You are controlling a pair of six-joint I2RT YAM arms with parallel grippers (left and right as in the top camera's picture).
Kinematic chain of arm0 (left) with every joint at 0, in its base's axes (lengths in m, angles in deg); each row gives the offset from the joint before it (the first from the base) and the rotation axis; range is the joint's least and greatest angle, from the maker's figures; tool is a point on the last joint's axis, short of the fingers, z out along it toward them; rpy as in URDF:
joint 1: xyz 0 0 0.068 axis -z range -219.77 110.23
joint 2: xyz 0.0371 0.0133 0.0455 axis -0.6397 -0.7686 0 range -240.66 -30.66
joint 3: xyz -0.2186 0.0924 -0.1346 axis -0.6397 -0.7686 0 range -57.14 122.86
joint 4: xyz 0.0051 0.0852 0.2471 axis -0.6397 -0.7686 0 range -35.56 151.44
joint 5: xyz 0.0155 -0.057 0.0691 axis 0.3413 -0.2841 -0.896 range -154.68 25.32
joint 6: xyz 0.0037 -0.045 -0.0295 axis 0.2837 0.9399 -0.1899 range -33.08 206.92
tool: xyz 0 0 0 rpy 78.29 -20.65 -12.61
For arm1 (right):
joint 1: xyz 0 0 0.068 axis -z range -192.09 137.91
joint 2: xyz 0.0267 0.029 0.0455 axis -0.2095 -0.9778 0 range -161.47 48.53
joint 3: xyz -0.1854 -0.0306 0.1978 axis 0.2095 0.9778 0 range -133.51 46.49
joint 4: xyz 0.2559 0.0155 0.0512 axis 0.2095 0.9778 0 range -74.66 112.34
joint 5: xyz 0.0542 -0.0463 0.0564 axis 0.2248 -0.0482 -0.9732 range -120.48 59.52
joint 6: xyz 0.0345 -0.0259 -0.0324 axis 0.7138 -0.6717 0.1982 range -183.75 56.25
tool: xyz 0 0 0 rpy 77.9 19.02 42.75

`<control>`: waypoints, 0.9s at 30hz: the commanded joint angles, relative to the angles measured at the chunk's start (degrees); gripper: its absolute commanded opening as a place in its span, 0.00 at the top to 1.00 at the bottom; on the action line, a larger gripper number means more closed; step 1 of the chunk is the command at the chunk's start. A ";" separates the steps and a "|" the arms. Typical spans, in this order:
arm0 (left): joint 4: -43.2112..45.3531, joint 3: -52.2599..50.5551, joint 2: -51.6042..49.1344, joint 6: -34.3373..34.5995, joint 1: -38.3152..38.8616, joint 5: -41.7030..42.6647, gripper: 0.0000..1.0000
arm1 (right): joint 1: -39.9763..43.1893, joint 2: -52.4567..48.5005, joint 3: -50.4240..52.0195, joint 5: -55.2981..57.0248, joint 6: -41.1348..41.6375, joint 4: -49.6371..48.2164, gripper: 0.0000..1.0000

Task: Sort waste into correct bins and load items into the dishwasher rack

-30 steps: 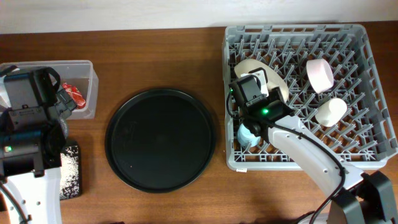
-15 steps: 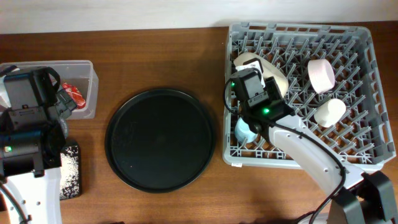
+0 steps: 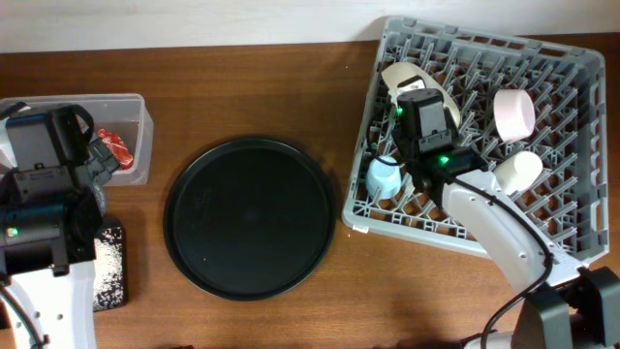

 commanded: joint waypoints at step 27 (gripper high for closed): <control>-0.04 0.46 0.24 0.79 -0.09 -0.81 0.01 | -1.79 1.99 -1.09 -45.48 20.70 5.60 0.75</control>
